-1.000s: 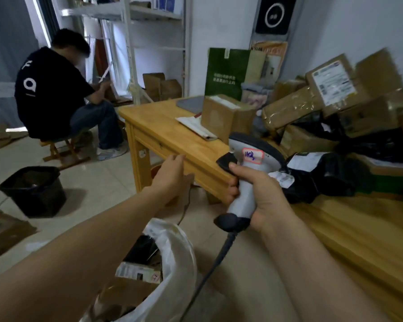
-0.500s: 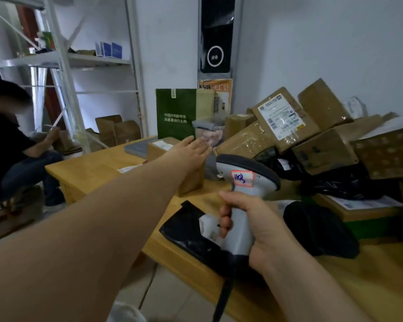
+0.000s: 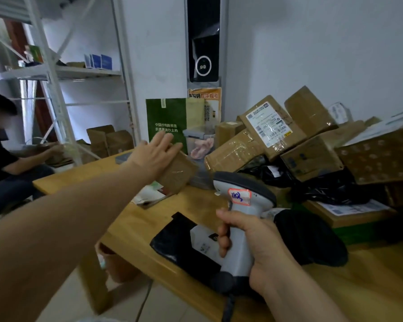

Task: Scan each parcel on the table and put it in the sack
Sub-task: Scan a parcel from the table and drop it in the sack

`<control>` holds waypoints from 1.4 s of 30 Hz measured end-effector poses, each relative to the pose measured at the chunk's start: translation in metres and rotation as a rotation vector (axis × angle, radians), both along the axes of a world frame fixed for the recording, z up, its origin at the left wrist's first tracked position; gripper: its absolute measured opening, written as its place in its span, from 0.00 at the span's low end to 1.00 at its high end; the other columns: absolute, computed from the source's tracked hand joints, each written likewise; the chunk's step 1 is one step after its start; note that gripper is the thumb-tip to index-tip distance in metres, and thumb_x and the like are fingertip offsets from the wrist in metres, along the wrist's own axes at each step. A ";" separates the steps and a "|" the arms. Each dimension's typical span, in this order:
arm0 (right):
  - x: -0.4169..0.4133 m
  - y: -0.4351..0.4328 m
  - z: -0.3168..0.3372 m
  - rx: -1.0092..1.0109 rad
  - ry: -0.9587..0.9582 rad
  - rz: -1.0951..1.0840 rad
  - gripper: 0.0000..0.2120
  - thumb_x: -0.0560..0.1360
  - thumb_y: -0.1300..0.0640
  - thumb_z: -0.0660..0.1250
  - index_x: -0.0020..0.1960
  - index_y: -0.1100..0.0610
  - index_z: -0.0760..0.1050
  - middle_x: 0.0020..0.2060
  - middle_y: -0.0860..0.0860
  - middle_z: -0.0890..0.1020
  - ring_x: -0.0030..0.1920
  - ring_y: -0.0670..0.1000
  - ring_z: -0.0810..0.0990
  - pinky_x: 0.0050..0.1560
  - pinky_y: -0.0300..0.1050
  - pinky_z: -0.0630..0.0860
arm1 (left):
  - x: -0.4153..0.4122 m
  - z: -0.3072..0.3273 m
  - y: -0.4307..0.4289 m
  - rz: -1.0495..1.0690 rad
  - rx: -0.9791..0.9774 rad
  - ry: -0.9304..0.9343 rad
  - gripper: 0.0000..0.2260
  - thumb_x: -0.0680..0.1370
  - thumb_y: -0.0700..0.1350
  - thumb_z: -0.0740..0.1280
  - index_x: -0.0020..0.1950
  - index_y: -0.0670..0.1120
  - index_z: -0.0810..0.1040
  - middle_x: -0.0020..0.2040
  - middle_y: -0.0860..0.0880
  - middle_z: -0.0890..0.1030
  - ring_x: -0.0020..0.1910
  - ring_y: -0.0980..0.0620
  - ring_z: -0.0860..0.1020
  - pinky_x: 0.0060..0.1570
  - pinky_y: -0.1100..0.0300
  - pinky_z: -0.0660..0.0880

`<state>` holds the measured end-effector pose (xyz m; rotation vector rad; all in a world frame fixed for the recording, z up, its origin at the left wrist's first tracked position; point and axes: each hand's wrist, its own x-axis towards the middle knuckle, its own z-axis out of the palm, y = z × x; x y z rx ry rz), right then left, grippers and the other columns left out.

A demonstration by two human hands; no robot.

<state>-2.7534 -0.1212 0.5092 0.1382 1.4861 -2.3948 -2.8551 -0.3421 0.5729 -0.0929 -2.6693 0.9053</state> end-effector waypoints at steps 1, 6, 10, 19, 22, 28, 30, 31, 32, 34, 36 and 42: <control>0.007 0.001 0.001 0.002 0.002 -0.010 0.05 0.68 0.65 0.73 0.40 0.62 0.77 0.24 0.56 0.76 0.20 0.50 0.71 0.24 0.40 0.71 | 0.017 0.000 -0.006 -0.019 0.127 0.070 0.41 0.73 0.45 0.71 0.77 0.48 0.47 0.73 0.43 0.50 0.74 0.41 0.50 0.63 0.49 0.71; 0.050 0.018 0.001 0.033 0.065 -0.186 0.08 0.69 0.62 0.73 0.45 0.65 0.79 0.30 0.57 0.83 0.24 0.50 0.78 0.26 0.42 0.75 | 0.109 -0.033 -0.005 -0.288 0.657 0.412 0.48 0.59 0.45 0.81 0.71 0.49 0.55 0.67 0.46 0.56 0.68 0.39 0.57 0.55 0.43 0.75; 0.087 0.037 -0.007 0.068 0.105 -0.349 0.13 0.70 0.55 0.74 0.51 0.61 0.79 0.44 0.58 0.85 0.41 0.55 0.85 0.35 0.46 0.77 | 0.181 -0.075 0.032 -0.461 0.754 0.495 0.50 0.52 0.43 0.83 0.70 0.44 0.62 0.65 0.42 0.62 0.63 0.40 0.62 0.51 0.45 0.76; 0.192 0.092 -0.025 0.151 0.123 -0.572 0.16 0.66 0.55 0.76 0.51 0.53 0.77 0.47 0.47 0.80 0.48 0.48 0.79 0.41 0.46 0.78 | 0.259 -0.128 0.134 -0.690 1.047 0.204 0.49 0.63 0.37 0.79 0.69 0.63 0.50 0.74 0.49 0.45 0.65 0.32 0.70 0.47 0.52 0.82; 0.214 0.114 -0.040 0.143 0.131 -0.714 0.20 0.66 0.58 0.76 0.55 0.51 0.73 0.46 0.44 0.78 0.46 0.45 0.77 0.40 0.46 0.77 | 0.267 -0.137 0.156 -0.822 1.101 0.043 0.43 0.67 0.44 0.74 0.69 0.64 0.49 0.75 0.51 0.41 0.72 0.38 0.60 0.58 0.57 0.76; 0.222 0.144 -0.065 0.105 0.060 -0.774 0.11 0.69 0.58 0.75 0.48 0.52 0.75 0.44 0.47 0.78 0.43 0.46 0.77 0.48 0.51 0.78 | 0.284 -0.134 0.218 -0.583 1.914 -0.203 0.22 0.74 0.64 0.63 0.65 0.65 0.61 0.71 0.56 0.61 0.69 0.58 0.63 0.60 0.68 0.66; 0.221 0.145 -0.068 0.097 0.066 -0.778 0.11 0.69 0.57 0.74 0.44 0.49 0.73 0.43 0.46 0.78 0.42 0.45 0.77 0.43 0.47 0.77 | 0.285 -0.129 0.235 -0.361 2.140 -0.146 0.26 0.77 0.62 0.61 0.71 0.59 0.56 0.69 0.56 0.65 0.65 0.57 0.66 0.59 0.62 0.66; 0.220 0.145 -0.069 0.088 0.073 -0.774 0.11 0.69 0.57 0.74 0.44 0.49 0.73 0.42 0.46 0.78 0.42 0.45 0.77 0.41 0.45 0.76 | 0.285 -0.127 0.239 -0.263 2.216 -0.147 0.30 0.77 0.61 0.61 0.75 0.56 0.54 0.67 0.56 0.65 0.64 0.57 0.66 0.59 0.60 0.64; 0.219 0.144 -0.070 0.078 0.083 -0.771 0.11 0.69 0.57 0.74 0.44 0.49 0.73 0.43 0.45 0.77 0.42 0.45 0.76 0.39 0.43 0.75 | 0.284 -0.125 0.241 -0.174 2.298 -0.177 0.33 0.76 0.62 0.61 0.77 0.54 0.54 0.66 0.56 0.66 0.64 0.56 0.66 0.59 0.59 0.64; 0.219 0.141 -0.070 0.063 0.089 -0.761 0.13 0.69 0.56 0.75 0.49 0.50 0.73 0.44 0.45 0.77 0.45 0.46 0.77 0.39 0.44 0.76 | 0.283 -0.125 0.242 -0.016 2.456 -0.336 0.34 0.72 0.68 0.63 0.74 0.54 0.63 0.67 0.55 0.70 0.66 0.51 0.69 0.63 0.51 0.66; 0.221 0.138 -0.070 0.065 0.085 -0.750 0.17 0.68 0.56 0.75 0.55 0.52 0.73 0.48 0.47 0.78 0.48 0.49 0.78 0.45 0.48 0.79 | 0.281 -0.125 0.239 0.177 2.634 -0.520 0.33 0.71 0.67 0.67 0.71 0.54 0.65 0.66 0.50 0.71 0.68 0.41 0.68 0.60 0.38 0.68; 0.233 0.136 -0.064 0.104 0.186 -0.688 0.17 0.70 0.58 0.74 0.56 0.53 0.72 0.46 0.46 0.76 0.42 0.42 0.73 0.40 0.32 0.72 | 0.278 -0.105 0.227 0.231 2.747 -0.496 0.42 0.63 0.50 0.78 0.73 0.55 0.64 0.63 0.41 0.75 0.58 0.37 0.76 0.33 0.45 0.79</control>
